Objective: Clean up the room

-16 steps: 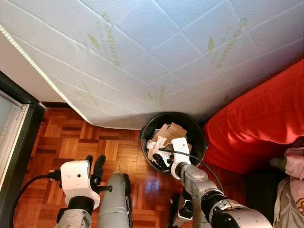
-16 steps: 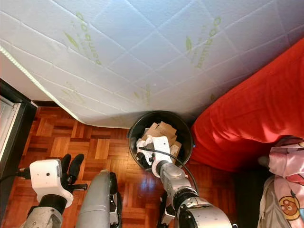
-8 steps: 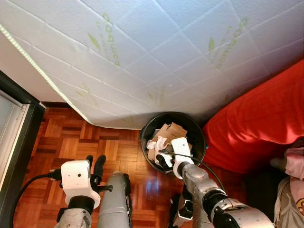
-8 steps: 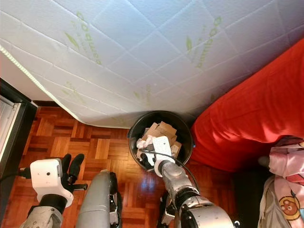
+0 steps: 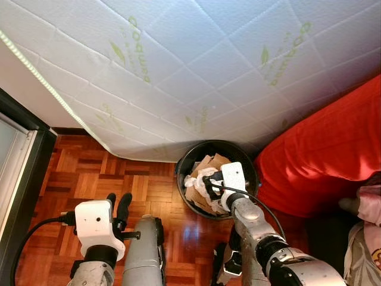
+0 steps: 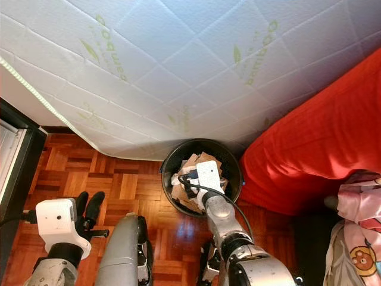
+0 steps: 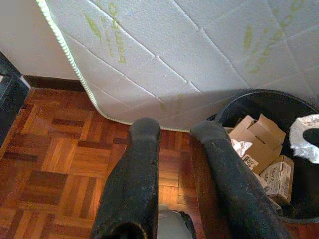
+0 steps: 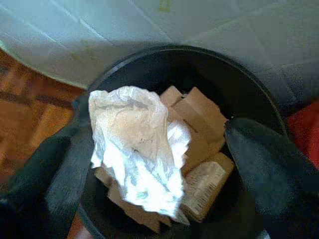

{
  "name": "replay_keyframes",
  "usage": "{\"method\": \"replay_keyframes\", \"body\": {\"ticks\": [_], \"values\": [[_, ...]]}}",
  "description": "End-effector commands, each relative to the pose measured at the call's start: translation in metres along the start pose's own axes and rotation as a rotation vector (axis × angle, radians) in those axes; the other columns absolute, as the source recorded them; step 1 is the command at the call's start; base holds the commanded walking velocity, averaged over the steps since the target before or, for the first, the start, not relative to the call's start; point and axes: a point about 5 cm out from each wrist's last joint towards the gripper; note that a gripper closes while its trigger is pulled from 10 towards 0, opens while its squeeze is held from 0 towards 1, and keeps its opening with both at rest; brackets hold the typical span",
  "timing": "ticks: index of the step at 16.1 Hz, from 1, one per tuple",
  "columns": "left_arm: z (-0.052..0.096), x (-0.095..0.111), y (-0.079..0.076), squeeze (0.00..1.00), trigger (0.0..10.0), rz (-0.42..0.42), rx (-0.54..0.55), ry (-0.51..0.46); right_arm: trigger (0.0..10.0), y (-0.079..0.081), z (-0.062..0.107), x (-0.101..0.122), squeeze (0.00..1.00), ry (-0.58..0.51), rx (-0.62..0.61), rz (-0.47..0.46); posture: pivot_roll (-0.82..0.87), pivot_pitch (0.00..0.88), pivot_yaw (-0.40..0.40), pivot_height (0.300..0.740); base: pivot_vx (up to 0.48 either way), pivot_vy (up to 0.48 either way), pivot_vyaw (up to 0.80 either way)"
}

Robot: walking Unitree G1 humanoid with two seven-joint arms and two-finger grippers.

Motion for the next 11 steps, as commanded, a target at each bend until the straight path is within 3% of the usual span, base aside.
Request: {"method": "replay_keyframes", "body": {"ticks": [1, 2, 3, 5, 7, 9, 11], "values": [[0.005, -0.002, 0.003, 0.0, 10.0, -0.01, 0.017, 0.021, 10.0, 0.003, 0.006, -0.026, 1.0, 0.141, 0.008, 0.058, 0.31, 0.432, -0.024, 0.625, 0.0, 0.0, 0.0], [0.005, -0.002, 0.002, 0.0, 10.0, -0.009, 0.014, 0.022, 10.0, 0.006, 0.012, -0.046, 1.0, 0.281, 0.042, 0.11, 0.31, 0.435, -0.024, 0.625, 0.0, 0.0, 0.0], [0.005, -0.002, 0.002, 0.0, 10.0, -0.008, 0.013, 0.023, 10.0, 0.008, 0.017, -0.057, 1.0, 0.344, 0.062, 0.12, 0.31, 0.435, -0.024, 0.625, 0.0, 0.0, 0.0], [0.004, -0.001, 0.002, 0.0, 10.0, -0.008, 0.013, 0.02, 10.0, 0.015, 0.013, -0.044, 1.0, 0.238, 0.071, -0.019, 0.32, 0.438, -0.02, 0.625, 0.0, 0.0, 0.0], [0.004, 0.0, 0.003, 0.0, 10.0, -0.012, 0.014, 0.018, 10.0, 0.015, 0.004, -0.019, 1.0, 0.102, 0.034, -0.085, 0.32, 0.436, -0.018, 0.625, 0.0, 0.0, 0.0], [0.004, 0.0, 0.003, 0.0, 10.0, -0.015, 0.015, 0.016, 10.0, 0.014, -0.002, 0.004, 1.0, 0.006, 0.026, -0.119, 0.32, 0.436, -0.018, 0.625, 0.0, 0.0, 0.0], [0.004, 0.0, 0.003, 0.0, 10.0, -0.016, 0.015, 0.015, 10.0, 0.013, -0.003, 0.006, 1.0, 0.009, 0.027, -0.083, 0.32, 0.436, -0.018, 0.625, 0.0, 0.0, 0.0]]}}
Point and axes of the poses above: a point about 5 cm out from each wrist's last joint towards the gripper, its own z axis pointing back from the gripper into the wrist, its own x axis along the axis of the wrist's last joint, y = z × x, and after that the axes turned 2 degrees about z, right-handed
